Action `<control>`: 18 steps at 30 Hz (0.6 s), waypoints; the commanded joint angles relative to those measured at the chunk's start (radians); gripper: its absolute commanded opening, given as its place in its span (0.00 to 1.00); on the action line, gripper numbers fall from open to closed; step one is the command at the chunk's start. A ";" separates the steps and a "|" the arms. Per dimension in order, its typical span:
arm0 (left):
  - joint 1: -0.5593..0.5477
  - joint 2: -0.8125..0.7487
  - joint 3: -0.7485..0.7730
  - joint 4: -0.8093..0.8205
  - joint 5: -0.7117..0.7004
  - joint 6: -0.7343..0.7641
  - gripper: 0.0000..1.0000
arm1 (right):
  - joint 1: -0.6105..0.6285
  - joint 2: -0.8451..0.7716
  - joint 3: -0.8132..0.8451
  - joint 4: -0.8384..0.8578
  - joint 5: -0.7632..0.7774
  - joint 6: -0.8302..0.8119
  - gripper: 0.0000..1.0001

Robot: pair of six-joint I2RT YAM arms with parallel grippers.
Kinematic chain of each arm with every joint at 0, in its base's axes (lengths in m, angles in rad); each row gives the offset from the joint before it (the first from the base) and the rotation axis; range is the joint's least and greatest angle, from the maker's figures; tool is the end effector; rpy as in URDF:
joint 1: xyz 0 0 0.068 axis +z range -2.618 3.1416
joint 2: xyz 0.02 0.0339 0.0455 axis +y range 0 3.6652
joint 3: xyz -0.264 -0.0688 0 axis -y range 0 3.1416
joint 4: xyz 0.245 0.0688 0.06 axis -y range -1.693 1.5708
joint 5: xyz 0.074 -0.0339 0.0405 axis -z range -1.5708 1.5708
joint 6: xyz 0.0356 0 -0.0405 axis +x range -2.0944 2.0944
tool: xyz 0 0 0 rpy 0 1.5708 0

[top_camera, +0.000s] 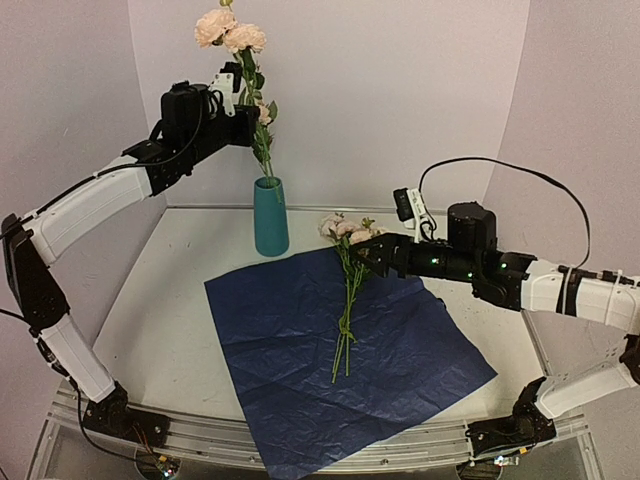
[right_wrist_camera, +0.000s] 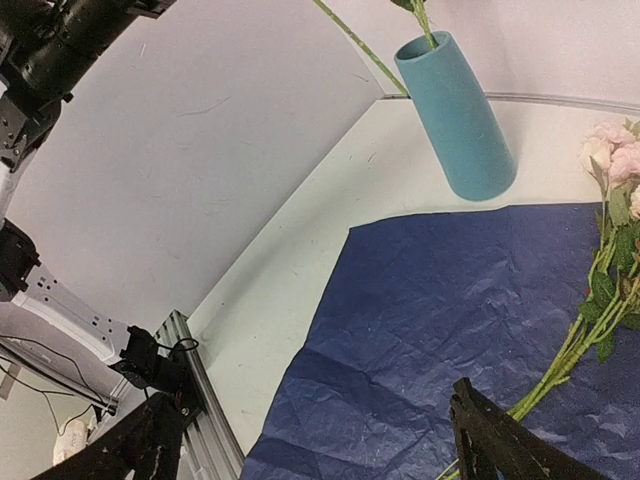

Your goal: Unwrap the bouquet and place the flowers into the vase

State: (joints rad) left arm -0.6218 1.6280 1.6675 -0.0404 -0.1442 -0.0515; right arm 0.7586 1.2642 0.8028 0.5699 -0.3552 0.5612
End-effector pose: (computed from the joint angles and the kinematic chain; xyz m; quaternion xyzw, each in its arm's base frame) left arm 0.3174 -0.2211 0.4466 0.1496 0.6914 -0.1848 0.6822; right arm 0.2043 0.2107 0.3215 -0.1956 0.6411 0.5424 0.5066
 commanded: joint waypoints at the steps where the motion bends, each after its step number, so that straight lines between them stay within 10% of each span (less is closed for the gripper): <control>1: -0.004 0.065 0.129 0.075 -0.094 0.145 0.00 | 0.005 -0.061 -0.018 -0.007 0.029 -0.033 0.93; 18: 0.026 0.195 0.260 0.107 -0.164 0.249 0.00 | 0.005 -0.079 -0.016 -0.050 0.053 -0.058 0.93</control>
State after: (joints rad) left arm -0.6088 1.8157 1.8923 0.0109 -0.2955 0.1928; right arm 0.7586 1.2113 0.7719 0.5138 -0.3108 0.5246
